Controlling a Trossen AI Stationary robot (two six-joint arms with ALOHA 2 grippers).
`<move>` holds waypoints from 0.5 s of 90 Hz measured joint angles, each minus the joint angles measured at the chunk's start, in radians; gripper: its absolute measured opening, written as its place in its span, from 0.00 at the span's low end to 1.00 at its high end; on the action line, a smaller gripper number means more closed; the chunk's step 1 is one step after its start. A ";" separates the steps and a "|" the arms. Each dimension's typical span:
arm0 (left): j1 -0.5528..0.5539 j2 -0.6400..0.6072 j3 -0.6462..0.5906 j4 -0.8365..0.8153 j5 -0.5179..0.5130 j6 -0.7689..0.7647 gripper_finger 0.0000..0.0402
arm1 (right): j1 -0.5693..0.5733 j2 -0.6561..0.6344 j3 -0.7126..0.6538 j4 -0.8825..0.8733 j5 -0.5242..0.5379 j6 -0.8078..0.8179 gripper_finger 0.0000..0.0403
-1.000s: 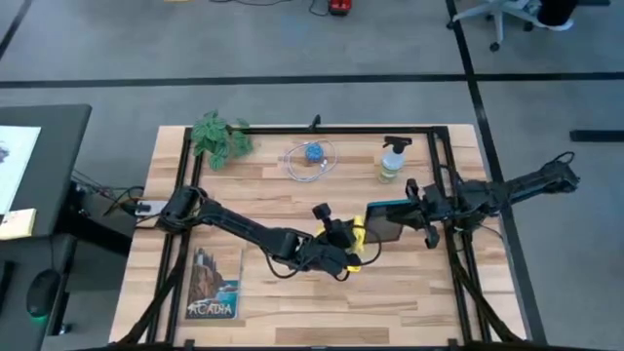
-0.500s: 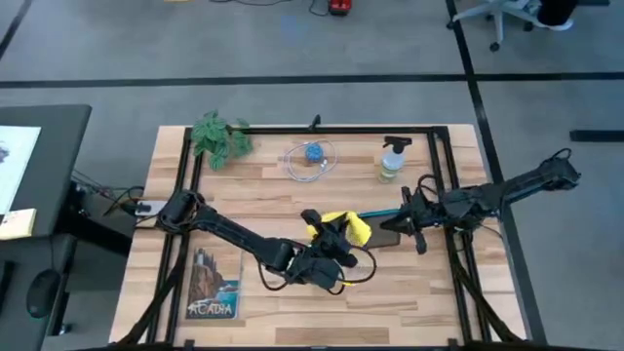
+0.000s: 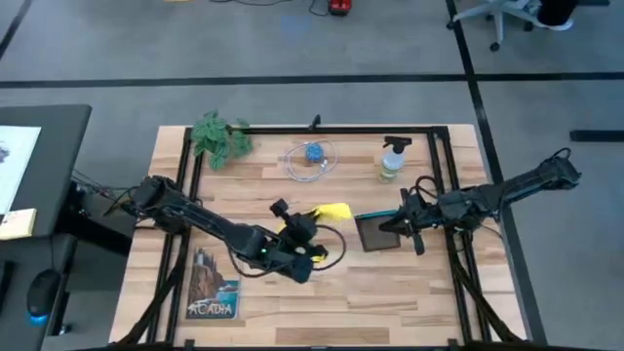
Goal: Apply microfiber cloth
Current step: Wipe the tablet with the yellow microfiber cloth
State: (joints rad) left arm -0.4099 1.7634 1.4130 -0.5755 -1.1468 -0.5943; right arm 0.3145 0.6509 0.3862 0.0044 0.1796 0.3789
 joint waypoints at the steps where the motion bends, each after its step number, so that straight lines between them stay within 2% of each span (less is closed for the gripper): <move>1: -0.001 -0.006 -0.014 0.006 0.000 -0.011 0.00 | 0.000 0.002 0.000 0.001 0.000 0.001 0.04; 9: -0.010 -0.069 -0.129 0.088 0.012 -0.065 0.00 | 0.000 0.019 0.000 0.005 -0.003 0.010 0.04; 16: -0.017 -0.132 -0.230 0.243 0.059 -0.058 0.00 | -0.002 0.048 0.000 0.027 -0.034 0.014 0.04; 36: -0.017 -0.270 -0.472 0.712 0.224 0.126 0.00 | -0.006 0.198 0.000 0.181 -0.086 0.008 0.04; 45: -0.028 -0.312 -0.537 0.847 0.253 0.190 0.00 | -0.031 0.284 0.000 0.254 -0.111 0.017 0.05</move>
State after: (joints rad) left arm -0.4374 1.4511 0.8761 0.2720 -0.8935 -0.4040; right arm 0.2832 0.9348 0.3862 0.2580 0.0686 0.3963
